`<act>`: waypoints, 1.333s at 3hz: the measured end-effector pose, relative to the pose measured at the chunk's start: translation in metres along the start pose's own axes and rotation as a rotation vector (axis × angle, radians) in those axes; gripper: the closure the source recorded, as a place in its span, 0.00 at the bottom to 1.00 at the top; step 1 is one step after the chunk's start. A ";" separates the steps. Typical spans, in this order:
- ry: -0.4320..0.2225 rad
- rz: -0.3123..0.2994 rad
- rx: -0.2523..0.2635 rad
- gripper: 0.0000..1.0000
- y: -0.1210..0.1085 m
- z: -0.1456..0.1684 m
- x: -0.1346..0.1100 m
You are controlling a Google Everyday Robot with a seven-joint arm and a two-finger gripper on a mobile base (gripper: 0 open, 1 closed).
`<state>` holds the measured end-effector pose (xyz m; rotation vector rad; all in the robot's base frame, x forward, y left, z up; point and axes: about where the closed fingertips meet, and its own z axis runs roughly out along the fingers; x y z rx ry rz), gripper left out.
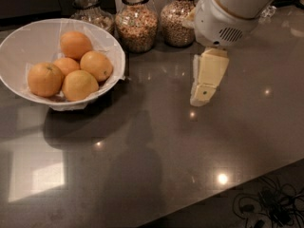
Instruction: Pick orange from white bowl
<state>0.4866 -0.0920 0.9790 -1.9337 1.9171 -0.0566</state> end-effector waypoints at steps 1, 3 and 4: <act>-0.064 -0.119 0.007 0.00 -0.010 0.008 -0.064; -0.116 -0.131 -0.002 0.00 -0.013 0.016 -0.077; -0.237 -0.184 0.006 0.00 -0.036 0.033 -0.123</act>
Offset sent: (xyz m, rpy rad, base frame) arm 0.0081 0.0528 0.0102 0.0201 -0.0339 0.1069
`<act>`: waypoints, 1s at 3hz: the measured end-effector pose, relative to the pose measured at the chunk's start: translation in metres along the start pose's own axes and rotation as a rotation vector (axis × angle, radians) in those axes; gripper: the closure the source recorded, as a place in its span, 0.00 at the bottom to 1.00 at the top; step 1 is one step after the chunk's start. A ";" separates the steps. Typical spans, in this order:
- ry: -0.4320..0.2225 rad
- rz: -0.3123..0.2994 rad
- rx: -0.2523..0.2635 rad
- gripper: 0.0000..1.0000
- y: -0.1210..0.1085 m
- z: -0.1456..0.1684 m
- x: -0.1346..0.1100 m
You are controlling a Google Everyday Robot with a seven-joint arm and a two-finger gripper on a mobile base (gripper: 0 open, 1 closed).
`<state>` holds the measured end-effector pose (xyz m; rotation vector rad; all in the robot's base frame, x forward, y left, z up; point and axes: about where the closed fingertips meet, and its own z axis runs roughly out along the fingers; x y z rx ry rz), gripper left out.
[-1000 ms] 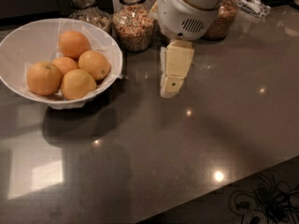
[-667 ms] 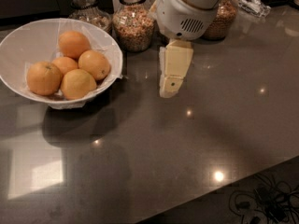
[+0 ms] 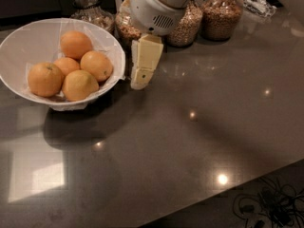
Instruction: Pick orange from white bowl
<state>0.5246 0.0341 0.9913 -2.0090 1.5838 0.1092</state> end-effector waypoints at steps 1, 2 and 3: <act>-0.108 -0.066 0.013 0.00 -0.033 0.025 -0.042; -0.186 -0.122 0.006 0.00 -0.053 0.044 -0.081; -0.244 -0.166 -0.014 0.00 -0.062 0.055 -0.108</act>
Offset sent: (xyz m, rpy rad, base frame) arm 0.0528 0.1511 0.0259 0.2049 -0.0495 0.2652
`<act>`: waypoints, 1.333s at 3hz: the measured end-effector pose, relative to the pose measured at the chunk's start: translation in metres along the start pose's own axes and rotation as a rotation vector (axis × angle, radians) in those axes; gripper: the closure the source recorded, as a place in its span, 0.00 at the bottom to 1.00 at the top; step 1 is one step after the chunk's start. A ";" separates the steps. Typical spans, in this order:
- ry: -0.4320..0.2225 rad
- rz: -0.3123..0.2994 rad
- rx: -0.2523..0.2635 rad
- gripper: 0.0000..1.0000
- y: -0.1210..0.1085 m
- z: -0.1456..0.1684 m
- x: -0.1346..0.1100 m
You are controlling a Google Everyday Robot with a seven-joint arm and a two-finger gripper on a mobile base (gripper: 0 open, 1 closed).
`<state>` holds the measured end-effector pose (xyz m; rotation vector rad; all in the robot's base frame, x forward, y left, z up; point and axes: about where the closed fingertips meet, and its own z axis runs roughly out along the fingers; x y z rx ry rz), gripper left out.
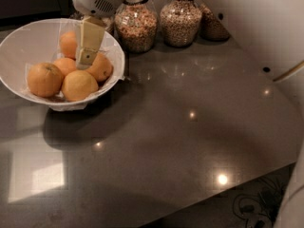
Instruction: Pick orange from white bowl
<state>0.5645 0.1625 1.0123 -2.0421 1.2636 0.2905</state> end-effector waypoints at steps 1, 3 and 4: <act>-0.003 -0.002 0.001 0.00 -0.001 0.000 -0.001; -0.121 -0.040 -0.039 0.00 0.016 0.038 -0.034; -0.181 -0.073 -0.115 0.19 0.030 0.075 -0.063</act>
Offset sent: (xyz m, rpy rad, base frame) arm -0.0042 0.0045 -0.0017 0.0510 -0.0033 0.0122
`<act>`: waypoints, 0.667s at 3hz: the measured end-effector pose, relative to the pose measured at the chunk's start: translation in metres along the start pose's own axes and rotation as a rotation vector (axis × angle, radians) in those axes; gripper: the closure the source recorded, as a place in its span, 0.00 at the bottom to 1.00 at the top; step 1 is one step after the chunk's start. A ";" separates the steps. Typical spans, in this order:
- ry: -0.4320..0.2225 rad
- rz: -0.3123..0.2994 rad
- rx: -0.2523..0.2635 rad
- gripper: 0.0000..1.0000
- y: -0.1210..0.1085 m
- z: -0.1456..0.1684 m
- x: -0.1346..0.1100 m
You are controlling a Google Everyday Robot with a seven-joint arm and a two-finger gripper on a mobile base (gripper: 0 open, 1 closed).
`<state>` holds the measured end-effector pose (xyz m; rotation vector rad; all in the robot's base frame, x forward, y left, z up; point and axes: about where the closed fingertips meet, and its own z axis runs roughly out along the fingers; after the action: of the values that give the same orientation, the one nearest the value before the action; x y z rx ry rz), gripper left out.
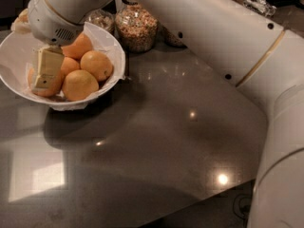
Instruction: Pick orange from white bowl
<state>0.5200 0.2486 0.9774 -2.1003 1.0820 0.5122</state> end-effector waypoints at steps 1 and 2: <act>-0.020 -0.021 -0.042 0.25 0.004 0.019 -0.013; -0.010 -0.023 -0.060 0.22 0.006 0.021 -0.011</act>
Offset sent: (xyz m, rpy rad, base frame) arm -0.0082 0.0160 -0.0142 -0.0458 0.0217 0.0578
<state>0.5088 0.2680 0.9672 -2.1573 1.0476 0.5490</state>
